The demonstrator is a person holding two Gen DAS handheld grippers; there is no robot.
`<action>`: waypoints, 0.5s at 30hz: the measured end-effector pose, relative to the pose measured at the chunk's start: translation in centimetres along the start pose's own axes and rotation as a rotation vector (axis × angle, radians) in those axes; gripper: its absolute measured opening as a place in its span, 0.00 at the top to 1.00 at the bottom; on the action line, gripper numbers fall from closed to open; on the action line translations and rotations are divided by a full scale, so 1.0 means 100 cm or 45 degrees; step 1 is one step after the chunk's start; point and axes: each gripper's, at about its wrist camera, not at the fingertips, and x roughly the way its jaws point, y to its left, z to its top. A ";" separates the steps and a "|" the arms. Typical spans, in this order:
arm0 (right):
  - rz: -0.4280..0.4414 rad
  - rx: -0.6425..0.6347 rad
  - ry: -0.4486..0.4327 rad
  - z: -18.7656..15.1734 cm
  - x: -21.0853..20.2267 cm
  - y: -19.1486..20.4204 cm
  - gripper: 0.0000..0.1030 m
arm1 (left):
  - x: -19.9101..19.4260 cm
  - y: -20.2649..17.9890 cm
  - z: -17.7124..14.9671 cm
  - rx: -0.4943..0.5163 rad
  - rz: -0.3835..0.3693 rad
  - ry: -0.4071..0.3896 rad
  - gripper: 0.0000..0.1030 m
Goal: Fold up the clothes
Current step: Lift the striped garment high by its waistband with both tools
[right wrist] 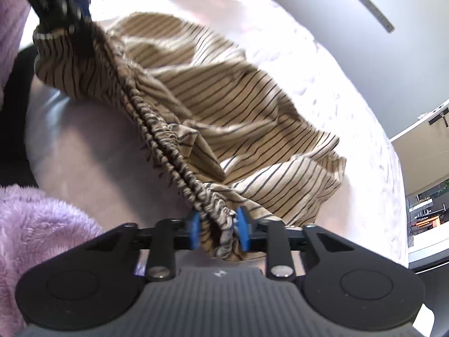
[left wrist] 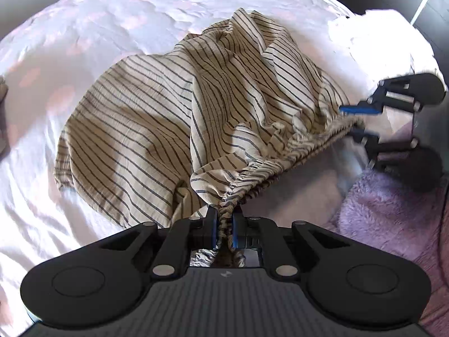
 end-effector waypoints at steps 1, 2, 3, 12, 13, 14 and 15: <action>0.007 0.012 -0.010 0.000 -0.001 -0.003 0.85 | 0.002 -0.002 0.000 0.026 0.011 0.002 0.92; 0.023 0.033 -0.009 0.000 -0.001 -0.006 0.85 | 0.005 -0.003 -0.001 0.054 0.023 0.005 0.92; 0.039 0.058 -0.001 0.000 0.001 -0.009 0.86 | 0.010 -0.003 0.000 0.061 0.024 0.009 0.92; 0.134 0.190 0.082 0.007 0.036 -0.019 0.86 | 0.036 0.009 0.003 -0.004 0.030 0.111 0.73; 0.140 0.200 0.085 0.007 0.039 -0.020 0.86 | 0.035 0.007 0.003 0.000 0.037 0.128 0.71; 0.145 0.213 0.086 0.006 0.041 -0.021 0.86 | 0.033 0.005 0.002 0.006 0.045 0.145 0.67; 0.151 0.232 0.085 0.005 0.041 -0.023 0.86 | 0.033 0.003 0.002 0.013 0.059 0.162 0.63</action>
